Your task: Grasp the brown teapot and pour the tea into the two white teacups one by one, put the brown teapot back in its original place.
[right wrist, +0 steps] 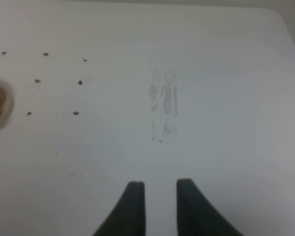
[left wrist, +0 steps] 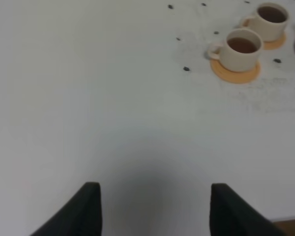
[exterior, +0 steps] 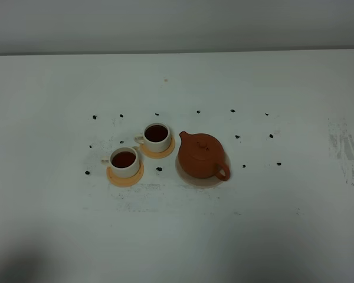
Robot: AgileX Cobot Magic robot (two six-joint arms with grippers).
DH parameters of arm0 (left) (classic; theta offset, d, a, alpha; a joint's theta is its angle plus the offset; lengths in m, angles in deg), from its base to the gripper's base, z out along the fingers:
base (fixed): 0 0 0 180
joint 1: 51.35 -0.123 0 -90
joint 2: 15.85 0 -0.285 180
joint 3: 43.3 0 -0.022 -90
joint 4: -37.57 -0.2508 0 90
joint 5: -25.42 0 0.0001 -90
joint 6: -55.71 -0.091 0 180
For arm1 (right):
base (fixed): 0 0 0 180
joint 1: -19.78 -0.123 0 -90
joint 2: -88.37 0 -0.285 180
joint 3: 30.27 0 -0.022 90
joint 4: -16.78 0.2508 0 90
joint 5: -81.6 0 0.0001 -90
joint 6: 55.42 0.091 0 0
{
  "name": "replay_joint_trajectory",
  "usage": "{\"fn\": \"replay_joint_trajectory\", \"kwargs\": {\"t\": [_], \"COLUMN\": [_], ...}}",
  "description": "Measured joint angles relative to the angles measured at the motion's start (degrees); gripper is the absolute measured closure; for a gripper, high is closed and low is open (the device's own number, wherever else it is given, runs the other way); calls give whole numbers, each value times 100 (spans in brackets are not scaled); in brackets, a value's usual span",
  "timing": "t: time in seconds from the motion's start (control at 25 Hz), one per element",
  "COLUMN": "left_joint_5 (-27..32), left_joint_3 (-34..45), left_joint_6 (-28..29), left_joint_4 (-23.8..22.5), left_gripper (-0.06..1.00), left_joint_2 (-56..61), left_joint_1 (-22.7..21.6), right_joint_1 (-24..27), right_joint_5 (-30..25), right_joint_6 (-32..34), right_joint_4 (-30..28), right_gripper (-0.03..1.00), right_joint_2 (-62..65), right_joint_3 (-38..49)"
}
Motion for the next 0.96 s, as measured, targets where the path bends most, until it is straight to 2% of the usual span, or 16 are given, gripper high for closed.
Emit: {"fn": "replay_joint_trajectory", "kwargs": {"t": [0.96], "left_joint_5": [0], "left_joint_3": [0], "left_joint_6": [1], "left_joint_4": [0], "left_gripper": [43], "left_joint_2": [0], "left_joint_1": [36], "right_joint_1": [0], "right_joint_5": [5], "right_joint_6": [0], "right_joint_4": [-5], "right_gripper": [79], "right_joint_2": [0], "right_joint_3": [0]}}
